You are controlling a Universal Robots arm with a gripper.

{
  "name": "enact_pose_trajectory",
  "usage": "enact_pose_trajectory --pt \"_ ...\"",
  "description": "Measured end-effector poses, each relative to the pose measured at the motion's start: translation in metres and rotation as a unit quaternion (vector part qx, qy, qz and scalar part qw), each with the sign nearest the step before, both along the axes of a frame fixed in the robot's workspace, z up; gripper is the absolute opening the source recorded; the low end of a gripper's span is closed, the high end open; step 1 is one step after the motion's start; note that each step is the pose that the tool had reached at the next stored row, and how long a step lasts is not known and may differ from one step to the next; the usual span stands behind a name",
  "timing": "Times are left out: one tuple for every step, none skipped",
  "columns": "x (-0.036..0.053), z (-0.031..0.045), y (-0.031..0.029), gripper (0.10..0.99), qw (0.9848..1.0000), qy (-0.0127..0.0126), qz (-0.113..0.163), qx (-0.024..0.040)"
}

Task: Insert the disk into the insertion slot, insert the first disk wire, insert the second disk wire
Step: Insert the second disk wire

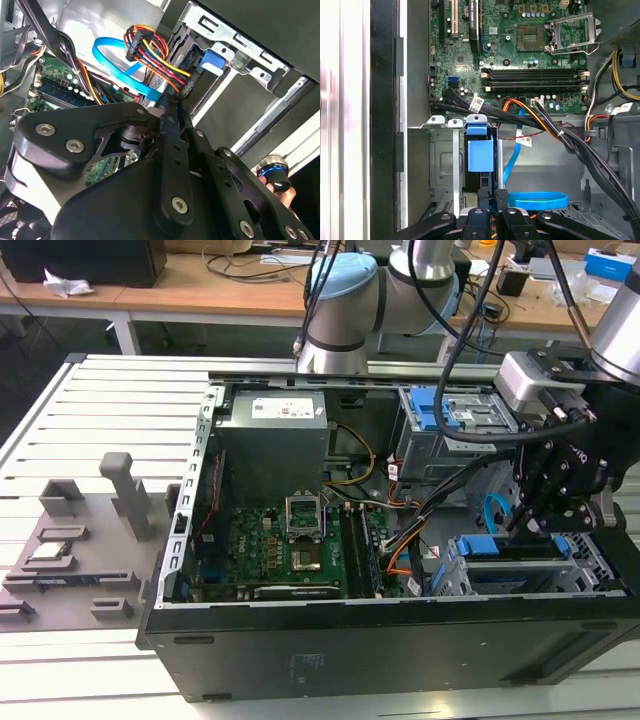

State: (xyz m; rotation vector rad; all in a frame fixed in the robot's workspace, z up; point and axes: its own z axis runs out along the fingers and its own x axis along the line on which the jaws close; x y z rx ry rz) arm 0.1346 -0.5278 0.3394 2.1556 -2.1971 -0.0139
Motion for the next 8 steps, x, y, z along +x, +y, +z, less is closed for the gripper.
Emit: enact_pose_trajectory --pt "0.0 -0.0005 0.0 0.161 1.0 0.0 0.0 -0.0007" --pt "0.0 -0.0004 -0.0001 0.161 1.0 0.0 0.0 -0.001" --pt "0.0 -0.0006 0.0 0.161 1.0 0.0 0.0 -0.0011" --pt "0.0 -0.0007 0.0 0.161 1.0 -0.0001 0.0 -0.0012" --pt "0.0 -0.0007 0.0 0.173 1.0 0.0 0.0 -0.0014" --pt "0.0 0.0 0.0001 0.239 1.0 -0.0001 0.0 -0.0015" --pt "0.0 0.0048 0.0 0.239 1.0 0.0 0.0 -0.0015" --pt "0.0 0.0094 0.0001 0.239 1.0 0.0 0.0 -0.0016"
